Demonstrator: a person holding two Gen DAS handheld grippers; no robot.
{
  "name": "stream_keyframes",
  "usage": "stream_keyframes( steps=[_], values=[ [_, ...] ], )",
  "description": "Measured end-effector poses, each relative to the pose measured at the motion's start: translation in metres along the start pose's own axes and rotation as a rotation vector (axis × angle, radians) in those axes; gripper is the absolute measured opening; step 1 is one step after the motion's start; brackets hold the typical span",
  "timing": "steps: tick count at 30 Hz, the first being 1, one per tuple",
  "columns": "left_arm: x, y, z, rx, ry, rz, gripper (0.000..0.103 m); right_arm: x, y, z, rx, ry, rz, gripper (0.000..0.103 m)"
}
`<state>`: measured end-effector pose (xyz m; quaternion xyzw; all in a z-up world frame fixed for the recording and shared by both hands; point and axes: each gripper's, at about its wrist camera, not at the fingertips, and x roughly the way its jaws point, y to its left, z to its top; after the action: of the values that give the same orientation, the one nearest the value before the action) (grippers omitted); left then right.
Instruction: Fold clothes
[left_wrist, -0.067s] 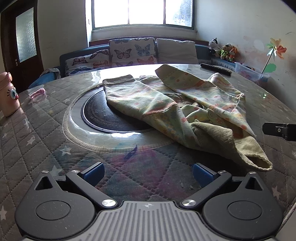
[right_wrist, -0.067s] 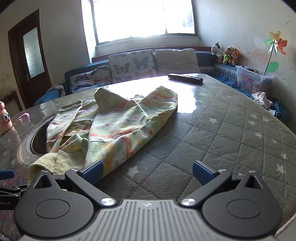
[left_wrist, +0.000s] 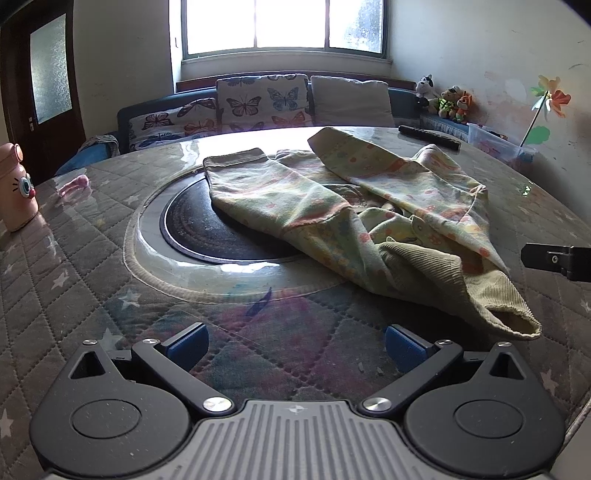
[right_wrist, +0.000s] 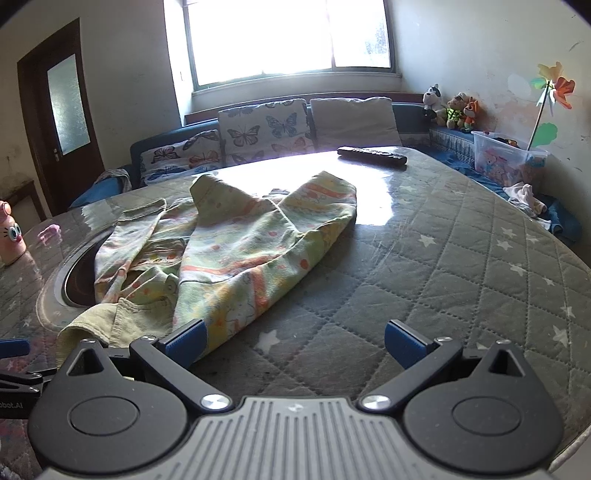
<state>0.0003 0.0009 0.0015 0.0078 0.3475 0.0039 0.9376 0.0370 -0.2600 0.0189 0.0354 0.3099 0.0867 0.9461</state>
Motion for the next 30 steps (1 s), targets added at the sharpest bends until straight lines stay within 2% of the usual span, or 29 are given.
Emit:
stream_keyframes(
  steps=[10,30],
  values=[
    [0.0,-0.009,-0.004,0.024,0.019,0.004,0.103,-0.002,0.006,-0.006,-0.011,0.006,-0.011,0.103],
    [-0.008,-0.022,-0.005,0.059,0.04,-0.008,0.103,-0.012,0.008,-0.028,-0.074,0.061,0.04,0.103]
  ],
)
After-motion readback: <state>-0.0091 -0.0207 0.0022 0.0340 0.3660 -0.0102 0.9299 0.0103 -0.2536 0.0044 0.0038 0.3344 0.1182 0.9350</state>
